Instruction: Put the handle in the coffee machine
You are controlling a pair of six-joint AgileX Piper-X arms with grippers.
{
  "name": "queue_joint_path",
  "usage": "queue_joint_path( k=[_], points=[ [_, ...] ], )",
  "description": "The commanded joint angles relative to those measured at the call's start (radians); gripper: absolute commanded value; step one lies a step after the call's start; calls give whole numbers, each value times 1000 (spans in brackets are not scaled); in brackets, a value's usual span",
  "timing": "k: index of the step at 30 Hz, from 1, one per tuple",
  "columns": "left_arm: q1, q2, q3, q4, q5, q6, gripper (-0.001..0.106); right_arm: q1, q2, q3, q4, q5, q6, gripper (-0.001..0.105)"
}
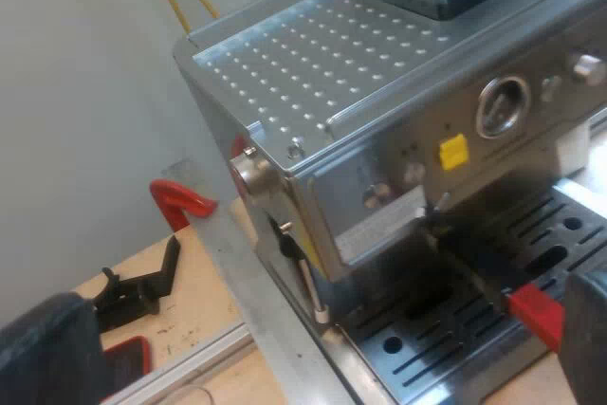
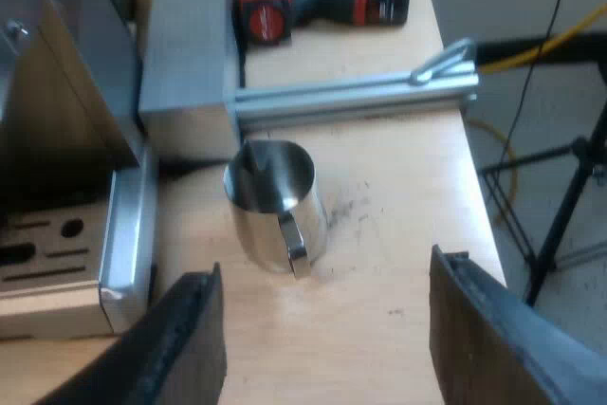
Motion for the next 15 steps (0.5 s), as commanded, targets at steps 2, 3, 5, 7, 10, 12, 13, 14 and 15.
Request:
queue_joint_path(
  k=[2,3,5,7,10,12,13,14,15],
  points=[
    [3,-59,-3,21,-10,-22,100,-3,-110,-4,22,0,-13,51],
    [3,-70,-3,21,-10,-22,97,-3,-121,-4,27,0,-13,51],
    [3,-109,-3,21,-6,-27,75,-3,-183,2,41,0,-11,51],
    [3,-137,-3,21,-12,-44,59,-3,-226,10,41,0,-11,51],
    [3,-174,1,28,-40,-45,45,-3,-297,21,41,0,-11,51],
    [3,-202,7,52,-60,-45,47,-3,-336,25,41,0,-11,51],
    [3,-213,13,74,-64,-45,51,-3,-359,27,41,0,-11,51],
    [3,-229,22,92,-64,-45,55,-3,-379,27,41,0,-11,51],
    [3,-235,28,99,-66,-45,58,-3,-390,27,41,0,-11,51]
  ],
)
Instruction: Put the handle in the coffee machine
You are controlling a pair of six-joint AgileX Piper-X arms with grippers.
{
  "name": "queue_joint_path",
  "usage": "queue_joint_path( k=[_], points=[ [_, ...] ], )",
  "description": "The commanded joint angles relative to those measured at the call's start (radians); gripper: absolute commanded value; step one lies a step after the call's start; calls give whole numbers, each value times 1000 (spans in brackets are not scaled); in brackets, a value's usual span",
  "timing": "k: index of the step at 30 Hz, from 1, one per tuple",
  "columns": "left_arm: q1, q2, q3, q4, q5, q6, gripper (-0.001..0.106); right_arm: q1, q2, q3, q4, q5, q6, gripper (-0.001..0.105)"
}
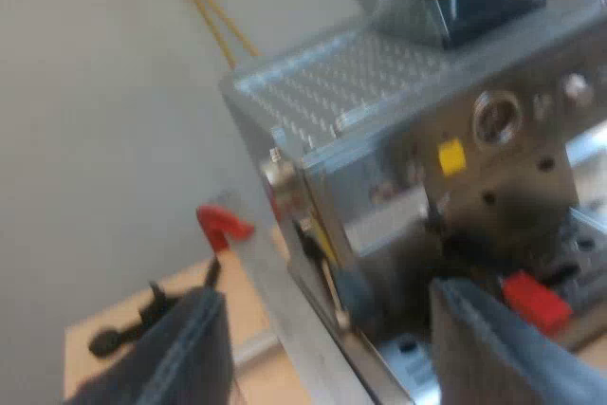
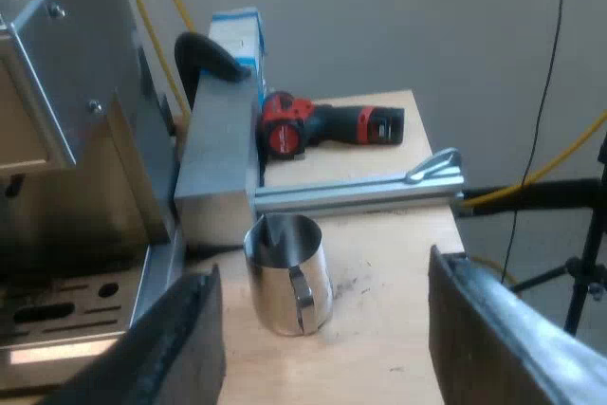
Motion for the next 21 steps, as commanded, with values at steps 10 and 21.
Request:
queue_joint_path(
  k=[10,21],
  points=[
    [3,-290,139,60,-22,-8,73,-3,-60,-23,79,0,-65,51],
    [23,-318,217,63,-107,-62,73,-3,-60,30,-14,-6,-65,51]
  ],
)
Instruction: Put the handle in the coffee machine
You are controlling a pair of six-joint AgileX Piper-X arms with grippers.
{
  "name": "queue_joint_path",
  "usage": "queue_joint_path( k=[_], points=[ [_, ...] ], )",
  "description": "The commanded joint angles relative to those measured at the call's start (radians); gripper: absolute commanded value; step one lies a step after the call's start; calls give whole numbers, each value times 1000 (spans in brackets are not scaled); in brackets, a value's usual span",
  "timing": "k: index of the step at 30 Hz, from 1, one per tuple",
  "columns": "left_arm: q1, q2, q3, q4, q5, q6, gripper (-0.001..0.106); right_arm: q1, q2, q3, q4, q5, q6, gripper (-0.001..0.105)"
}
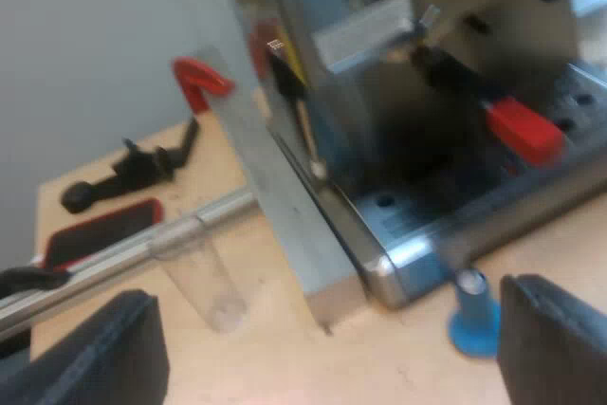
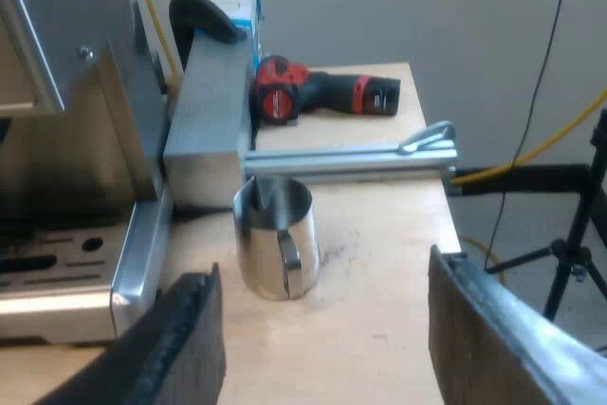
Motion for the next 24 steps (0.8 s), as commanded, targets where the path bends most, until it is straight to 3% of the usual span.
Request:
queue_joint_path(
  k=[1,3,4,8,24],
  points=[
    [0,-138,37,-91,-80,-72,73,-3,-45,31,-90,-6,-11,51],
    [0,-138,60,-139,-116,-93,73,-3,-45,63,-144,-15,-11,51],
    [0,-138,108,-242,-180,-128,73,-3,-45,84,-177,-22,-11,51],
    [0,-136,192,-403,-192,-161,73,-3,-43,160,-256,-29,-11,51],
    [-52,-132,404,-441,-192,-159,73,-3,-41,424,-291,-29,6,51]
  ],
)
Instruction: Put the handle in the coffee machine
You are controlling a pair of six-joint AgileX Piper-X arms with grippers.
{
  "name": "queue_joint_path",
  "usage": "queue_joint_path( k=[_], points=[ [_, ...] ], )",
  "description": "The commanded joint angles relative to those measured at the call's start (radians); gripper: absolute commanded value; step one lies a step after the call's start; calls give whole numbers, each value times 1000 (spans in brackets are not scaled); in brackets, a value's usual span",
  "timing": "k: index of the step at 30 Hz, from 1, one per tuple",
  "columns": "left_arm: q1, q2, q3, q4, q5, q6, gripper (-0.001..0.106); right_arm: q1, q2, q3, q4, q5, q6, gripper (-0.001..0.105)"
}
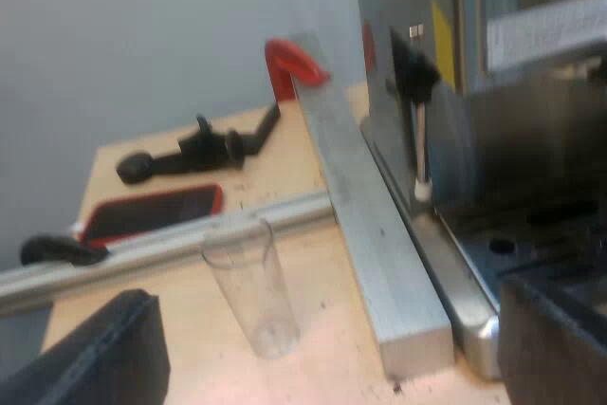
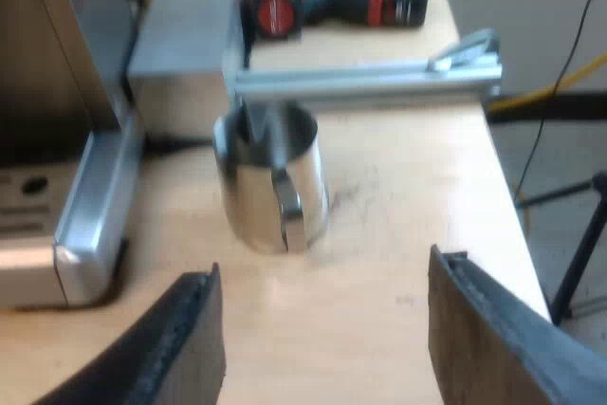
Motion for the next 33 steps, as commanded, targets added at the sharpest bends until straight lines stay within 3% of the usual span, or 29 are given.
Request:
queue_joint_path(
  k=[1,7,13,33],
  points=[
    [-5,-136,31,-12,-10,-16,73,-3,-43,30,-13,-11,-2,51],
    [-5,-136,81,87,-10,-14,73,-3,-43,105,-7,-11,-2,51],
    [-5,-136,85,88,-10,-14,73,-3,-43,172,-13,-11,1,51],
    [-2,-139,85,88,-10,-14,73,-3,-43,173,-14,-9,3,51]
  ],
)
